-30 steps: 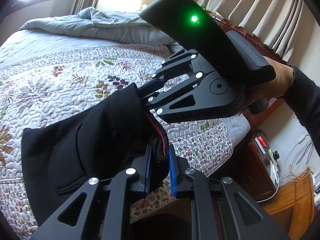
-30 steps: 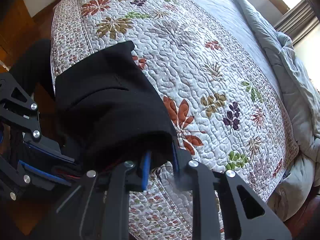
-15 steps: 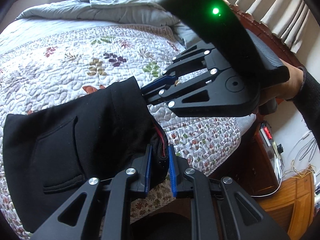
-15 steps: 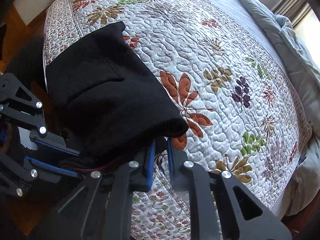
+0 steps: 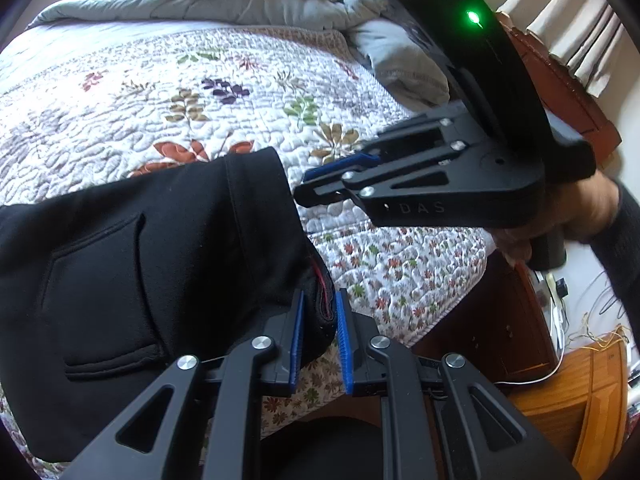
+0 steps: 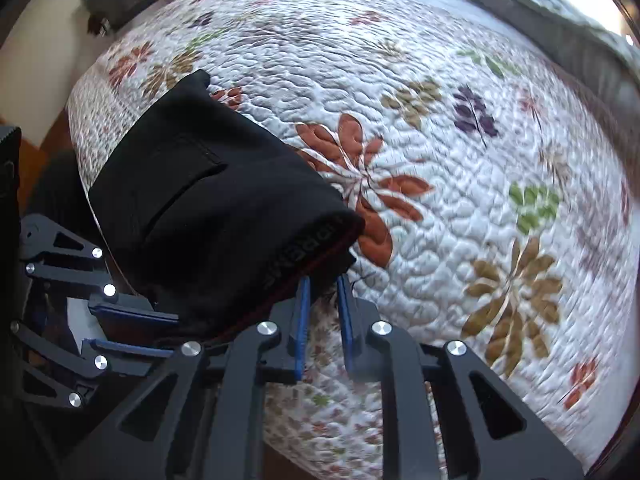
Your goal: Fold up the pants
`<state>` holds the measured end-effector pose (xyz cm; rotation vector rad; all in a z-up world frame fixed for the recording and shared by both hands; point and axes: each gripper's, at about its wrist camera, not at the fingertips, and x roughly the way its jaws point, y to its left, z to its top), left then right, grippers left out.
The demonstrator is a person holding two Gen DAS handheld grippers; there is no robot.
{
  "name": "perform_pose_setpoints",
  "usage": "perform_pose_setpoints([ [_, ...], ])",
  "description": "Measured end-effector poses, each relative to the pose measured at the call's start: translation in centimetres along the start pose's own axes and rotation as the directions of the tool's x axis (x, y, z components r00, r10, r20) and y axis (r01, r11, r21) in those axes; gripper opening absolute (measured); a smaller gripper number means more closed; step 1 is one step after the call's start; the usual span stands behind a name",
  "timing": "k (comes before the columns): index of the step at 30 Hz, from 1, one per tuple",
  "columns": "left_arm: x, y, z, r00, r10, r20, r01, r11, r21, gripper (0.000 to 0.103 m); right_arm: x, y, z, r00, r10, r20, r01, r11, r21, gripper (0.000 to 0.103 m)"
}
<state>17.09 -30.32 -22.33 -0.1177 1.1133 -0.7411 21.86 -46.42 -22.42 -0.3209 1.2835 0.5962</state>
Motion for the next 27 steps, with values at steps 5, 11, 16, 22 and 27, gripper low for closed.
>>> perform_pose_setpoints([
  [5, 0.0, 0.5, -0.3, 0.999, -0.042, 0.002, 0.042, 0.999, -0.021, 0.017, 0.5, -0.1, -2.0, 0.999, 0.03, 0.025, -0.033, 0.993, 0.114, 0.015],
  [11, -2.5, 1.5, -0.4, 0.965, -0.252, 0.077, 0.258, 0.963, -0.078, 0.071, 0.0, -0.5, -3.3, 0.998, 0.034, 0.06, -0.047, 0.971, 0.236, 0.015],
  [16, -7.3, 4.7, -1.0, 0.934, -0.292, 0.207, 0.32, 0.94, -0.117, 0.081, -1.9, -2.0, -3.3, 0.983, 0.054, 0.176, -0.117, 0.921, 0.372, 0.015],
  [22, -11.0, 13.6, -1.5, 0.948, -0.153, 0.28, 0.237, 0.926, -0.295, 0.081, -0.5, -1.0, -0.4, 0.887, 0.288, 0.362, -0.423, 0.822, 0.381, 0.031],
  [27, -13.1, 19.2, -3.2, 0.965, -0.018, 0.262, 0.12, 0.918, -0.378, 0.081, 3.5, -2.5, -1.0, 0.93, 0.261, 0.258, -0.357, 0.809, 0.468, 0.012],
])
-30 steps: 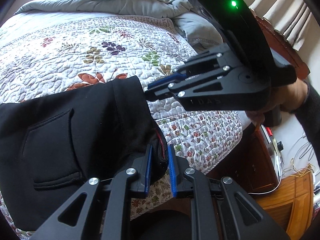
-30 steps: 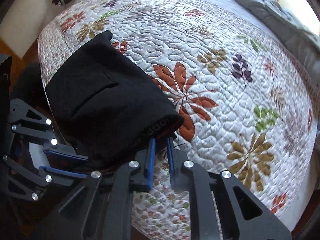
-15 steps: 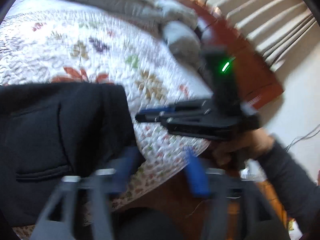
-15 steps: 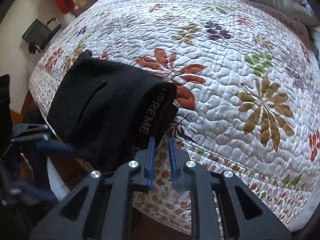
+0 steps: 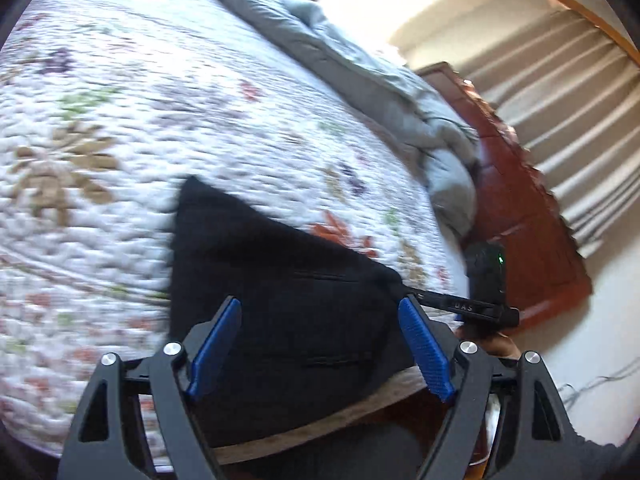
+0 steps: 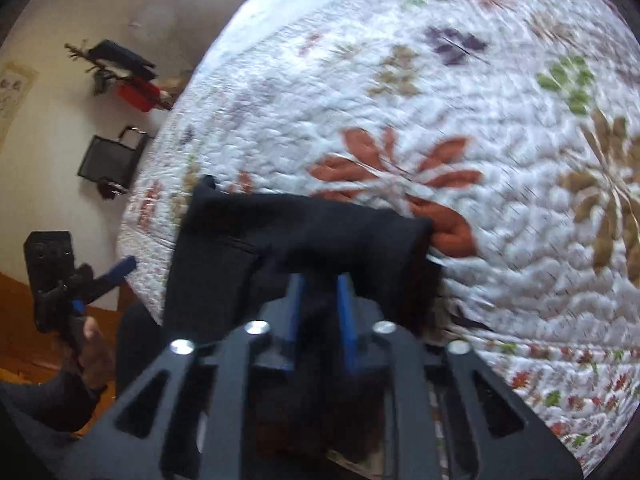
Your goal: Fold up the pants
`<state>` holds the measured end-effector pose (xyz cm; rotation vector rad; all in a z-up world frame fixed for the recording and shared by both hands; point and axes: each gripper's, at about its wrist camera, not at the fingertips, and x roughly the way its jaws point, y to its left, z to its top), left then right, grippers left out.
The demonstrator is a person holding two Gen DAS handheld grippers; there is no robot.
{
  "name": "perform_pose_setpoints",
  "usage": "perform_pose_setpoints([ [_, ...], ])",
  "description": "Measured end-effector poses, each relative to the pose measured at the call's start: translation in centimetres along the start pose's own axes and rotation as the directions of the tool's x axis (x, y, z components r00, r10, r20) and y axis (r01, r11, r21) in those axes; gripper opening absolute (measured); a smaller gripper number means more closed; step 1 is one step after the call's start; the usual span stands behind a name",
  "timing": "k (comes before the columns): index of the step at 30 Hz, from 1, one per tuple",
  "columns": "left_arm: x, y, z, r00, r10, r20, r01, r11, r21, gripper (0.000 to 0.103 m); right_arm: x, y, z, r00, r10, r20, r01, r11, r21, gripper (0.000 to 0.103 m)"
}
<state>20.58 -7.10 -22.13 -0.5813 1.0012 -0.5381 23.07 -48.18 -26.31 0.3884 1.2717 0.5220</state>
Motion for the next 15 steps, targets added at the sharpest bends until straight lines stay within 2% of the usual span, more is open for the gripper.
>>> perform_pose_setpoints([
  [1, -0.5, 1.1, 0.0, 0.999, 0.032, -0.001, -0.032, 0.999, -0.006, 0.082, -0.9, -1.1, -0.5, 0.999, 0.024, 0.027, -0.026, 0.999, 0.048, 0.015],
  [2, -0.9, 2.1, 0.0, 0.999, 0.045, 0.001, -0.045, 0.999, -0.012, 0.082, -1.6, -1.8, -1.0, 0.997, 0.057, 0.048, -0.061, 0.994, 0.085, 0.036],
  [3, -1.3, 2.9, -0.1, 0.998, 0.056, 0.001, -0.056, 0.998, -0.021, 0.082, -2.5, -2.9, -1.9, 0.994, 0.084, 0.063, -0.093, 0.985, 0.147, 0.069],
  [4, -1.6, 4.1, -0.3, 0.997, 0.073, -0.002, -0.073, 0.997, -0.034, 0.083, -2.9, -3.7, -2.7, 0.992, 0.102, 0.07, -0.114, 0.973, 0.201, 0.079],
  [6, -1.7, 5.7, -0.7, 0.995, 0.094, -0.016, -0.095, 0.994, -0.059, 0.083, -2.8, -5.3, -4.6, 0.978, 0.199, 0.065, -0.209, 0.926, 0.314, 0.082],
  [7, -1.6, 6.4, -1.1, 0.995, 0.1, -0.029, -0.102, 0.992, -0.077, 0.083, -2.6, -5.5, -5.0, 0.972, 0.226, 0.058, -0.232, 0.912, 0.339, 0.082],
  [10, -1.5, 7.4, -2.0, 0.994, 0.092, -0.051, -0.097, 0.989, -0.111, 0.083, -1.9, -4.7, -6.0, 0.958, 0.283, 0.055, -0.284, 0.894, 0.347, 0.08],
  [11, -1.6, 7.4, -2.3, 0.994, 0.094, -0.053, -0.1, 0.988, -0.115, 0.083, -1.5, -4.0, -6.1, 0.957, 0.289, 0.037, -0.284, 0.897, 0.338, 0.079],
  [13, -1.4, 7.3, -2.6, 0.994, 0.091, -0.056, -0.097, 0.987, -0.125, 0.083, -0.9, -3.1, -5.9, 0.97, 0.242, 0.002, -0.23, 0.921, 0.313, 0.077],
  [15, -1.5, 7.3, -3.0, 0.995, 0.088, -0.055, -0.095, 0.987, -0.128, 0.083, -0.5, -2.7, -5.9, 0.97, 0.242, -0.01, -0.227, 0.922, 0.314, 0.07],
])
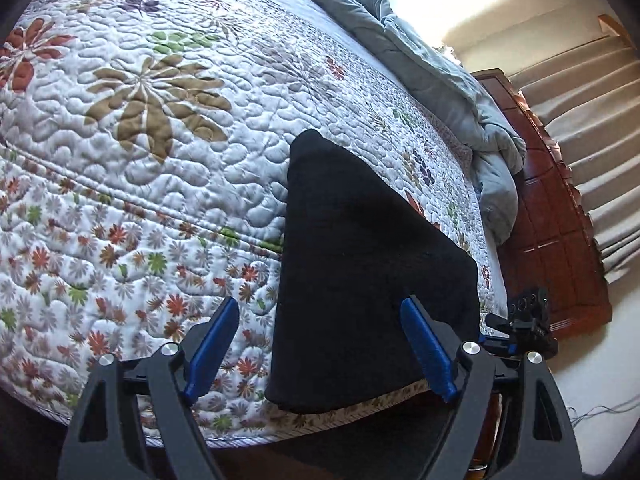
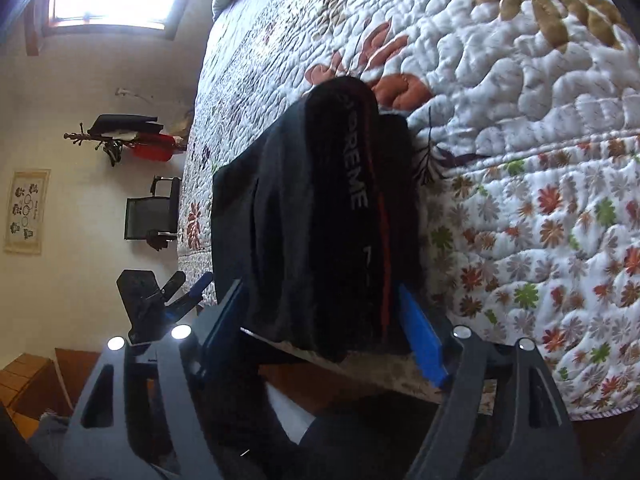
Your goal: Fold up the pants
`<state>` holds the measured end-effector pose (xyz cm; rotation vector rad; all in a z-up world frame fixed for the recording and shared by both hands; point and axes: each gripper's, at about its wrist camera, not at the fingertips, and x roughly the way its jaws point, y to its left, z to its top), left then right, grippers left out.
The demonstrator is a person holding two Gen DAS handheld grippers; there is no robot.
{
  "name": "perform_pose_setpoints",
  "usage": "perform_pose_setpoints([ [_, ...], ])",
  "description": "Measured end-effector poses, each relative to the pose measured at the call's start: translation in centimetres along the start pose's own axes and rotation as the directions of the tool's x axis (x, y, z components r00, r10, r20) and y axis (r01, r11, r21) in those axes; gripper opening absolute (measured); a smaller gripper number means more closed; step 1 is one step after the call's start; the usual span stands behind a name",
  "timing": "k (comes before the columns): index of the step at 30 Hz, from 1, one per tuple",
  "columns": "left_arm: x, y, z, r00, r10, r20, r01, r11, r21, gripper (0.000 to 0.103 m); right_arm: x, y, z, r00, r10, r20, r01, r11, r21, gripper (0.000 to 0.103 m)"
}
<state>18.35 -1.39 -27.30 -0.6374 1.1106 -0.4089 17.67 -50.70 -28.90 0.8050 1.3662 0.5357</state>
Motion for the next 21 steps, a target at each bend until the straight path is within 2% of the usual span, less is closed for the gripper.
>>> perform_pose_setpoints([
  [1, 0.0, -0.1, -0.1, 1.0, 0.001, 0.0, -0.001, 1.0, 0.0, 0.083, 0.1, 0.2, 0.0, 1.0, -0.006, 0.002, 0.006, 1.0, -0.002, 0.067],
  [3, 0.0, 0.0, -0.2, 1.0, 0.001, -0.001, -0.001, 1.0, 0.0, 0.083, 0.3, 0.1, 0.1, 1.0, -0.01, -0.001, 0.01, 1.0, 0.003, 0.05],
  [5, 0.1, 0.1, -0.3, 1.0, 0.009, -0.006, -0.009, 1.0, -0.002, 0.083, 0.5, -0.4, 0.2, 1.0, -0.011, 0.004, 0.011, 0.999, 0.038, 0.039],
  [6, 0.2, 0.2, -0.3, 1.0, 0.013, -0.01, -0.013, 1.0, -0.004, 0.083, 0.5, -0.7, 0.2, 1.0, -0.008, 0.01, 0.007, 0.999, 0.049, 0.025],
  [7, 0.2, 0.3, -0.4, 1.0, 0.018, -0.013, -0.018, 1.0, -0.009, 0.083, 0.5, -0.7, 0.2, 1.0, -0.008, 0.015, 0.007, 0.999, 0.053, 0.019],
  [11, 0.4, 0.7, -0.4, 0.999, 0.029, -0.023, -0.03, 0.999, -0.015, 0.083, -1.3, 0.8, -0.6, 0.999, -0.022, 0.045, 0.022, 1.0, -0.01, 0.013],
  [13, 0.3, 0.5, -0.2, 0.999, 0.03, -0.023, -0.03, 0.999, -0.01, 0.083, -3.2, 2.2, -0.7, 0.994, -0.044, 0.096, 0.049, 0.998, -0.05, 0.009],
  [15, 0.1, 0.2, 0.1, 1.0, 0.026, -0.015, -0.026, 1.0, 0.004, 0.083, -5.2, 2.5, -0.9, 0.988, -0.053, 0.144, 0.063, 0.996, -0.067, 0.002],
  [17, 0.0, -0.3, 0.3, 1.0, 0.023, -0.009, -0.023, 1.0, 0.022, 0.083, -5.5, 1.1, -1.3, 0.989, -0.05, 0.139, 0.057, 0.998, -0.042, 0.002],
  [21, 0.7, -0.9, 0.5, 1.0, 0.012, -0.022, -0.011, 0.999, 0.034, 0.083, -2.1, -1.3, -2.3, 0.992, -0.103, 0.067, 0.103, 0.995, 0.0, 0.002],
])
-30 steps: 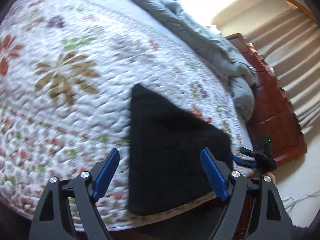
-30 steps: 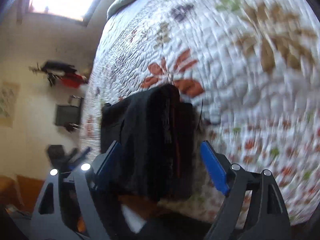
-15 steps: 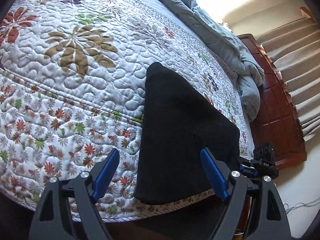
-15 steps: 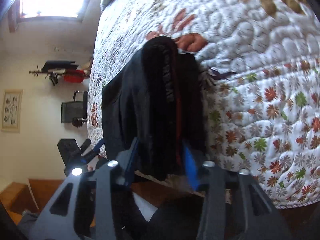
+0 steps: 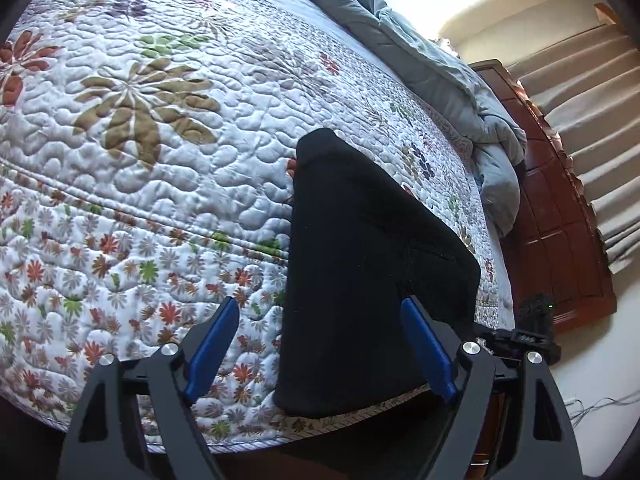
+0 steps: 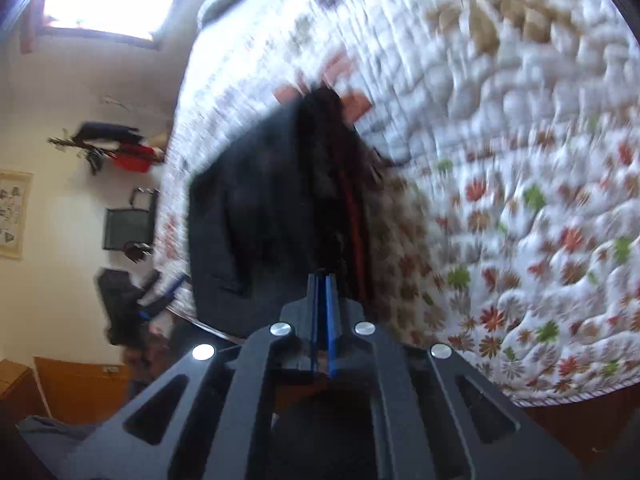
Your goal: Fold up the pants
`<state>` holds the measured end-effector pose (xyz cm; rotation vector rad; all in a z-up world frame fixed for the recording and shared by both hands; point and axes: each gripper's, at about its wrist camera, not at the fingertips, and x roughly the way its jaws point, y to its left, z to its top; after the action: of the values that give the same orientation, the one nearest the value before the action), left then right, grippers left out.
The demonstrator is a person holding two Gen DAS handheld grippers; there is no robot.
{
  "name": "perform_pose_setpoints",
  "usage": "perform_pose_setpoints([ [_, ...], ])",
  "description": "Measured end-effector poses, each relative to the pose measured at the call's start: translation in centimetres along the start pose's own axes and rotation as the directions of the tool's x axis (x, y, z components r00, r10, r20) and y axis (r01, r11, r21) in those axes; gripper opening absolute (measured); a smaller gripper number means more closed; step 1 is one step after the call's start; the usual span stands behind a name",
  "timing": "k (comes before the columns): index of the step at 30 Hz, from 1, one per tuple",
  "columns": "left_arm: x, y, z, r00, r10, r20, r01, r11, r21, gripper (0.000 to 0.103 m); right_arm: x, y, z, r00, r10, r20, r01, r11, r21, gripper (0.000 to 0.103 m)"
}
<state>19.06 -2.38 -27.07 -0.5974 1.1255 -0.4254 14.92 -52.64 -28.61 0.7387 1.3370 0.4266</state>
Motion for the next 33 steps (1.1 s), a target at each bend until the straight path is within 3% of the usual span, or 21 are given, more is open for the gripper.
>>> perform_pose_setpoints([
  [4, 0.2, -1.1, 0.2, 1.0, -0.015, 0.003, 0.015, 0.999, 0.04, 0.083, -0.6, 0.8, 0.3, 0.999, 0.022, 0.026, -0.022, 1.0, -0.018, 0.007],
  [6, 0.2, -1.7, 0.4, 1.0, -0.024, 0.008, 0.023, 0.998, 0.064, 0.083, -1.8, 1.6, 0.7, 0.998, 0.026, 0.053, -0.023, 0.999, -0.042, 0.016],
  [7, 0.3, -1.8, 0.6, 1.0, -0.024, 0.011, 0.023, 0.997, 0.073, 0.083, -2.3, 2.0, 1.0, 0.998, 0.025, 0.063, -0.022, 0.998, -0.054, 0.024],
  [8, 0.4, -1.9, 0.7, 1.0, -0.023, 0.012, 0.022, 0.997, 0.074, 0.083, -2.7, 1.8, 1.3, 0.997, 0.024, 0.074, -0.02, 0.998, -0.057, 0.054],
  [9, 0.6, -1.9, 0.8, 1.0, -0.024, 0.009, 0.024, 0.997, 0.072, 0.083, -2.7, 2.0, 1.8, 0.996, 0.009, 0.092, -0.004, 0.999, -0.055, 0.073],
  [10, 0.9, -1.8, 0.8, 1.0, -0.024, 0.007, 0.023, 0.998, 0.065, 0.083, -2.3, 2.0, 2.1, 0.996, 0.007, 0.086, -0.002, 0.998, -0.056, 0.076],
  [13, 1.0, -1.8, 0.7, 1.0, -0.022, 0.004, 0.022, 0.998, 0.056, 0.083, -0.3, 1.3, 2.9, 1.0, 0.017, 0.013, -0.017, 0.999, -0.032, 0.076],
  [15, 0.8, -1.7, 0.5, 1.0, -0.018, 0.005, 0.017, 0.998, 0.059, 0.083, 0.8, 1.2, 2.7, 1.0, -0.023, -0.019, 0.022, 0.999, -0.039, 0.073],
  [16, 0.7, -1.6, 0.3, 1.0, -0.014, 0.004, 0.013, 0.998, 0.061, 0.083, 1.0, 1.1, 2.5, 0.999, -0.021, -0.034, 0.019, 0.999, -0.038, 0.065],
  [17, 0.7, -1.5, 0.2, 1.0, -0.009, 0.0, 0.009, 0.998, 0.061, 0.083, 1.3, 1.1, 2.3, 0.999, -0.012, -0.046, 0.01, 0.999, -0.034, 0.04],
  [18, 0.8, -1.3, 0.1, 1.0, -0.005, -0.003, 0.005, 0.998, 0.061, 0.083, 1.4, 1.0, 2.2, 0.999, 0.003, -0.05, -0.005, 1.0, -0.027, 0.021],
  [22, 1.3, -0.8, -0.2, 1.0, 0.004, -0.019, -0.003, 0.999, 0.048, 0.083, 0.2, 2.1, 1.8, 1.0, 0.014, -0.021, -0.016, 0.996, -0.084, 0.014],
  [26, 1.6, -1.2, -0.3, 1.0, 0.001, -0.021, 0.0, 0.998, 0.06, 0.083, -2.2, 2.7, 2.3, 0.995, 0.002, 0.096, 0.006, 0.997, -0.076, 0.012],
  [30, 2.7, -1.0, -0.5, 0.999, 0.009, -0.046, -0.006, 0.999, 0.053, 0.083, 0.4, -0.3, 1.9, 1.0, -0.019, 0.022, 0.02, 1.0, -0.012, 0.013],
  [33, 2.6, -1.0, -0.6, 0.999, 0.009, -0.043, -0.007, 0.999, 0.05, 0.083, -0.3, -0.3, 1.8, 0.999, -0.006, 0.038, 0.007, 0.999, -0.033, 0.017],
])
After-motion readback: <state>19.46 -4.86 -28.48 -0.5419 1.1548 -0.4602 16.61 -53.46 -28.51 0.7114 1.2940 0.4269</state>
